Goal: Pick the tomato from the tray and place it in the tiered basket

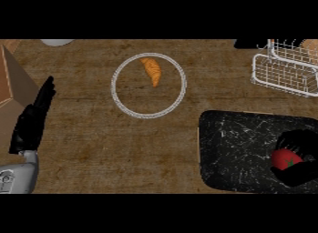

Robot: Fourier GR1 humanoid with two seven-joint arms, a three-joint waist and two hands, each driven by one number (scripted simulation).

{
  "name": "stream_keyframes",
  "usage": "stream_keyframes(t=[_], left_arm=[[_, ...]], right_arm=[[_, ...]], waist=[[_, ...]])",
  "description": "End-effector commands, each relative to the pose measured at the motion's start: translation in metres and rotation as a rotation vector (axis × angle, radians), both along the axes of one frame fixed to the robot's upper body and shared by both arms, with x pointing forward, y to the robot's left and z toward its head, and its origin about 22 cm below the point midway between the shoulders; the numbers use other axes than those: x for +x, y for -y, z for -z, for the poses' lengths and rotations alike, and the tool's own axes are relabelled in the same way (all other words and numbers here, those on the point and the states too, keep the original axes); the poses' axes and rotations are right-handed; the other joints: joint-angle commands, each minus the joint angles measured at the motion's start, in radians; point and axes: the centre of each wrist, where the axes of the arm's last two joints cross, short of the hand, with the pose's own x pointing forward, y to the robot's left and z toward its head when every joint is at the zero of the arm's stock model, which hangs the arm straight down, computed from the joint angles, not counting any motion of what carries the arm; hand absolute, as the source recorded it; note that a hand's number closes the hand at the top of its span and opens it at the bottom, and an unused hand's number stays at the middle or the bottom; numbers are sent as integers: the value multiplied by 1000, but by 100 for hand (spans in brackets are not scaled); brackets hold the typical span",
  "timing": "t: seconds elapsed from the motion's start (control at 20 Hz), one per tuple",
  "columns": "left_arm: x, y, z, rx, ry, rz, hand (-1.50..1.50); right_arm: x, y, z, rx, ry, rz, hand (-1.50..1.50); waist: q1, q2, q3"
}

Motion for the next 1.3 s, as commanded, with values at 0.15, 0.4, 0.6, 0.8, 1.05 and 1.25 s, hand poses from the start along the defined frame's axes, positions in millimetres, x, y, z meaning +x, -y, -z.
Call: stream_keyframes(t=[0.15,0.4,0.6,0.8,1.05,1.25], left_arm=[[2,17,1,10,6,69,0],[7,7,-7,-2,6,78,0],[9,19,-2,0,7,63,0],[0,16,-6,-4,-7,35,0],[5,4,-5,3,0,11,0],[-2,11,3,-7,8,17,0]], right_arm=[[49,-148,-34,-60,297,37,150],[81,-200,-71,-24,581,198,150],[98,-221,-100,-121,830,262,150],[112,-231,-132,-126,950,322,150],[135,-217,-186,-295,988,343,150],[148,-192,-205,-362,931,320,150]], waist=[[81,12,0],[87,14,1],[53,11,0],[36,3,2],[19,3,1],[14,3,1]])
